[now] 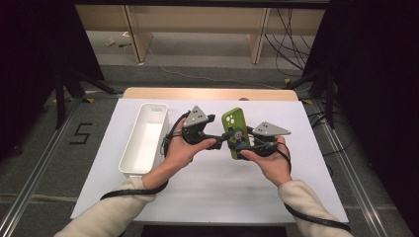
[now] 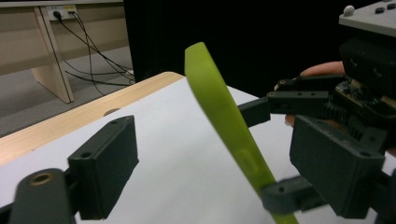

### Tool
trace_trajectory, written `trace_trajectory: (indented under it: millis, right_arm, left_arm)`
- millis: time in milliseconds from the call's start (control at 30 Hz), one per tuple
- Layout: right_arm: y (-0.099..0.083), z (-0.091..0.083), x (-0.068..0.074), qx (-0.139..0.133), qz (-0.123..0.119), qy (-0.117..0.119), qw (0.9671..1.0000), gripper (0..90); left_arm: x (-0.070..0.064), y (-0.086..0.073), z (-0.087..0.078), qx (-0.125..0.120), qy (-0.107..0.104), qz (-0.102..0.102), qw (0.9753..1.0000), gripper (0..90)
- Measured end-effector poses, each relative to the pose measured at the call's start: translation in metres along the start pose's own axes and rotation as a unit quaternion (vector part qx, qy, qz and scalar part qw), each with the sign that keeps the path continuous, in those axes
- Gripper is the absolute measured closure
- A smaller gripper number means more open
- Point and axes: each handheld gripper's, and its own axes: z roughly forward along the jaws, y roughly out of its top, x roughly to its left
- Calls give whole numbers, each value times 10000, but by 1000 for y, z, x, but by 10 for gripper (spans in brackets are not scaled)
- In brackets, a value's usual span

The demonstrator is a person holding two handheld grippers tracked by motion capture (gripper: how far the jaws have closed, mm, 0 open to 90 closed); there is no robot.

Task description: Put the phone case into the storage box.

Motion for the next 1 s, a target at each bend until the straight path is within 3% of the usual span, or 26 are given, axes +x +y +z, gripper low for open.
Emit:
trace_trajectory:
  millis: [367,633,1000]
  right_arm:
    - [1,4,3,-27,-25,21,10000,158]
    - [2,4,5,-64,-59,13,10000,157]
    - [1,5,5,-42,-145,-51,9999,158]
  left_arm:
    - [2,-2,20,0,-58,-189,9998,329]
    - [3,-3,25,-37,-107,-290,9995,442]
    - [1,-6,29,-37,-320,-399,9987,738]
